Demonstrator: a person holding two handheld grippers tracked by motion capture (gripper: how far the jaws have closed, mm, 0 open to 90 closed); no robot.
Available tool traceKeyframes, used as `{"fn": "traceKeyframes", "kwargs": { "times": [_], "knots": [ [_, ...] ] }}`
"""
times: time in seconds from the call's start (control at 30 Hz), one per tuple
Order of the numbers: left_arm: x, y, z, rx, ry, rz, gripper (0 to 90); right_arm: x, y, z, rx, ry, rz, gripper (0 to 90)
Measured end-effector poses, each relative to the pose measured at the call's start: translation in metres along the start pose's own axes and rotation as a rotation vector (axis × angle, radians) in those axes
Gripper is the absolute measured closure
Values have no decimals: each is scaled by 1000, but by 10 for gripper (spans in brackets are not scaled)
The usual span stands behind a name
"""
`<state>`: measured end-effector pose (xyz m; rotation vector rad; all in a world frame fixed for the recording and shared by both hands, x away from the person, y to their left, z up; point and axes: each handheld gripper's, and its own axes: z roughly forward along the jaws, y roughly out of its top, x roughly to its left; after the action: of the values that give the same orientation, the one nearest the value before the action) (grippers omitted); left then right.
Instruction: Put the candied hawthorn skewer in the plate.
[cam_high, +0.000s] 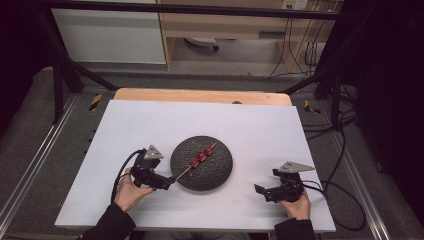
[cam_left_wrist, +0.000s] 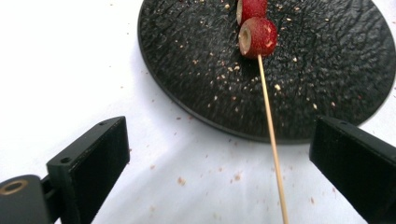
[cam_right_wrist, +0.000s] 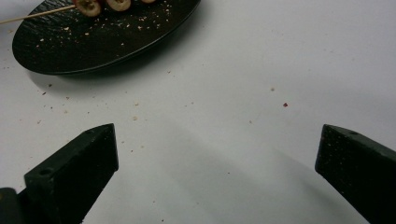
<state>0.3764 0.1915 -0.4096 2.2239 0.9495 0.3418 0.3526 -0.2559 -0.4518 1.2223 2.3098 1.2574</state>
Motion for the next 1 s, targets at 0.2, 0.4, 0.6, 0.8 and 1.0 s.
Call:
{"fn": "traceKeyframes", "kwargs": {
  "times": [0.2, 0.4, 0.6, 0.8, 1.0],
  "knots": [
    [9, -20, -13, -35, 6, 1, 47, 0, 0, 0, 1, 0, 0, 3],
    [18, -42, -21, -67, 30, -11, 47, 0, 0, 1, 6, 2, 0, 3],
    [27, -62, -23, -82, 29, -37, 48, 0, -1, 1, 9, 6, -2, 3],
    [35, -77, -24, -88, 14, -64, 48, 1, -2, 2, 19, 4, -6, 2],
    [38, -84, -24, -89, 19, -62, 48, 2, -3, 2, 28, 5, -8, 3]
  ]
}}
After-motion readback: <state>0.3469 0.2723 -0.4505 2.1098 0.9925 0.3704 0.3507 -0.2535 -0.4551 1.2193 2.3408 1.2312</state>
